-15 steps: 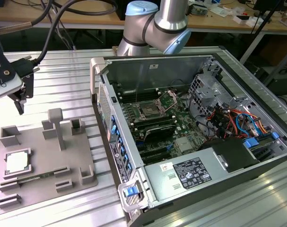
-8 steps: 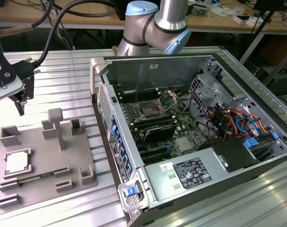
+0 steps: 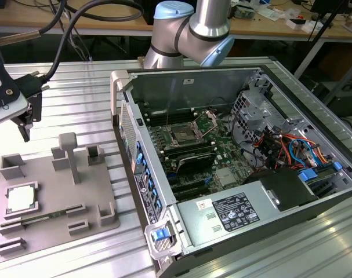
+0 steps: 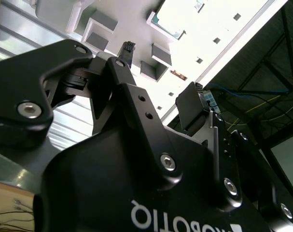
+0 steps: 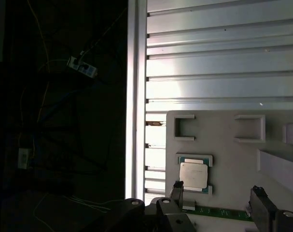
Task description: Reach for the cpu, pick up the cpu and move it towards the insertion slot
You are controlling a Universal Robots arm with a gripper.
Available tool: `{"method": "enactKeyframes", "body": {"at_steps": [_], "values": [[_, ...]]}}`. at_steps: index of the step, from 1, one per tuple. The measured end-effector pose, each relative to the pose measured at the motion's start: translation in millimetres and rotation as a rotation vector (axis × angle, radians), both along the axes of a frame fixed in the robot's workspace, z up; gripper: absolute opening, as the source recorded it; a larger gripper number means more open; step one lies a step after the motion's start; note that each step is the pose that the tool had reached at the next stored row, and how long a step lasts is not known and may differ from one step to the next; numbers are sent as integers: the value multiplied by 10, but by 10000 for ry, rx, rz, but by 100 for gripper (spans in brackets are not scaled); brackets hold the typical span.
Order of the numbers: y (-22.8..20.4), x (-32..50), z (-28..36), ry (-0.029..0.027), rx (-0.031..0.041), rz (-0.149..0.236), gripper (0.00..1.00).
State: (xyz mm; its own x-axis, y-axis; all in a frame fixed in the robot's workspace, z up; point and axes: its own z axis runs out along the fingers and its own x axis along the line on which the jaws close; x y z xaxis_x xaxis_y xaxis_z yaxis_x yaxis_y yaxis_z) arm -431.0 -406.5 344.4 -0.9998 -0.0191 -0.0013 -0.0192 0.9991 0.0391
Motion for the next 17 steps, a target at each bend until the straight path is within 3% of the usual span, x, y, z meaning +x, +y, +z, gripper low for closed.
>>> {"method": "enactKeyframes", "body": {"at_steps": [4, 17], "values": [[0, 0, -7, -2, 2, 0, 63], [-30, -17, -235, 12, 0, -2, 63]]}}
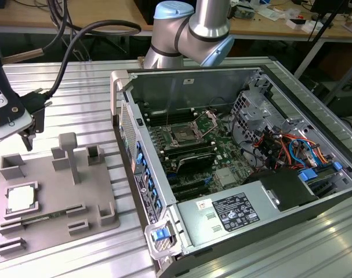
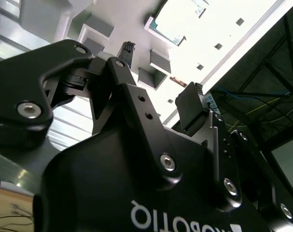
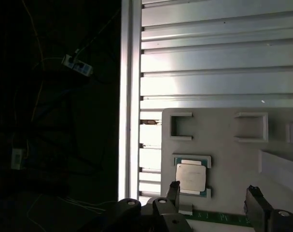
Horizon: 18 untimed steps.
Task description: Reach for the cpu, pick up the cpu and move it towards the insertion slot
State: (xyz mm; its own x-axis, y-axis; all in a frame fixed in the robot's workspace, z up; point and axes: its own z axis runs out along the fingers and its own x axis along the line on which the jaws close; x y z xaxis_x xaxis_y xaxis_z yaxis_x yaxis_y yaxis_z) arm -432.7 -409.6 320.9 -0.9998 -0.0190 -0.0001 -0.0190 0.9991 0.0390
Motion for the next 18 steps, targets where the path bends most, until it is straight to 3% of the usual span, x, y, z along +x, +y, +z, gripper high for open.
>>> {"method": "enactKeyframes", "body": {"at_steps": [13, 18], "values": [[-87, -87, -219, 3, 4, 3, 63], [-121, -95, -294, 3, 45, 1, 63]]}}
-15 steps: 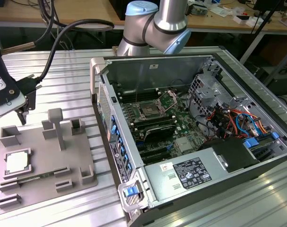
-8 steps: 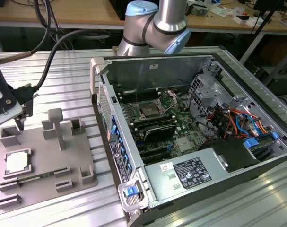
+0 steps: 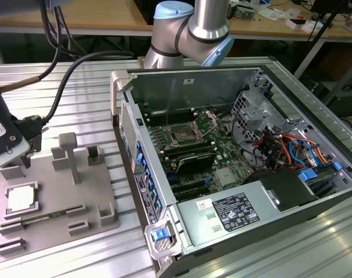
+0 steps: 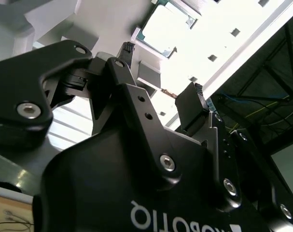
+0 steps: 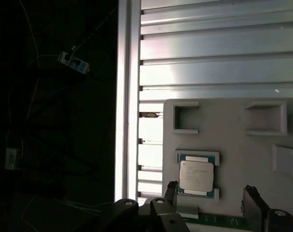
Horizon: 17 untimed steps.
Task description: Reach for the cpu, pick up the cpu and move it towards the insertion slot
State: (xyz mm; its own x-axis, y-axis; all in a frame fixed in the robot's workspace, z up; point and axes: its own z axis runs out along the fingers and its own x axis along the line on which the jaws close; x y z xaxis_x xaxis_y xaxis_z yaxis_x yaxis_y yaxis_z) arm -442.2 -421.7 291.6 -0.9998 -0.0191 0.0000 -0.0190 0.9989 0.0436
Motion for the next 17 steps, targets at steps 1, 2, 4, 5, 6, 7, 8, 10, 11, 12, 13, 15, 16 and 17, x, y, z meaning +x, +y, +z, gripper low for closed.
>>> {"method": "enactKeyframes", "body": {"at_steps": [1, 2, 4, 5, 6, 7, 8, 10, 11, 12, 13, 15, 16, 17], "values": [[-1, 0, -6, 1, 3, -1, 63], [-3, 0, -12, 2, 5, 0, 63], [-4, 0, -14, 1, 7, 0, 63], [-4, 0, -14, 1, 7, 0, 63], [-4, 0, -14, 1, 7, 0, 63], [-3, 0, -14, 1, 8, 0, 63], [-3, 0, -14, 1, 8, 0, 63], [-4, 0, -14, 1, 8, 0, 63], [-3, 0, -14, 1, 8, 0, 63], [-3, 0, -14, 1, 8, 0, 63], [-3, 0, -14, 1, 8, 0, 63], [-4, 0, -14, 1, 7, 1, 63], [-3, 0, -16, 0, 8, 0, 63], [-4, 0, -18, 1, 8, 0, 63]]}}
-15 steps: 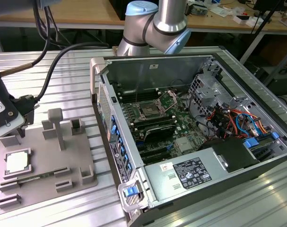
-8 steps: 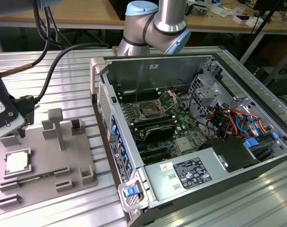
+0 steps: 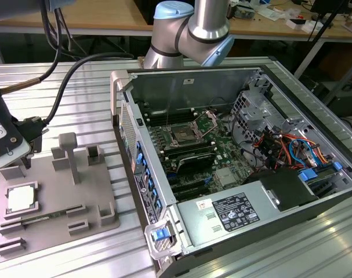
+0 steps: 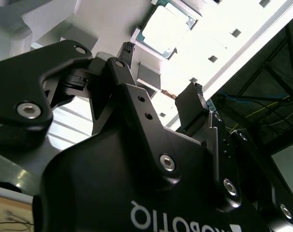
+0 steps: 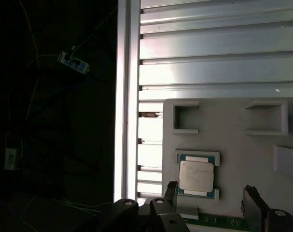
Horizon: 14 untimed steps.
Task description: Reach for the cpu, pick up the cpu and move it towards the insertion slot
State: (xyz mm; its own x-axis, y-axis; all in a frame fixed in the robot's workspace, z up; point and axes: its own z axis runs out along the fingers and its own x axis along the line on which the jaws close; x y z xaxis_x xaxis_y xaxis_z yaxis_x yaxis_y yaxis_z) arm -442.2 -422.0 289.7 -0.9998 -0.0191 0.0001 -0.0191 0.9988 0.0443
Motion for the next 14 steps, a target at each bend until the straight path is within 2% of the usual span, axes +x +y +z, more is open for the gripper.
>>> {"method": "enactKeyframes", "body": {"at_steps": [5, 9, 14], "values": [[0, 0, -66, 10, 1, 0, 63], [0, 0, -198, 35, 0, 0, 63], [-1, 0, -285, 40, 0, 0, 63]]}}
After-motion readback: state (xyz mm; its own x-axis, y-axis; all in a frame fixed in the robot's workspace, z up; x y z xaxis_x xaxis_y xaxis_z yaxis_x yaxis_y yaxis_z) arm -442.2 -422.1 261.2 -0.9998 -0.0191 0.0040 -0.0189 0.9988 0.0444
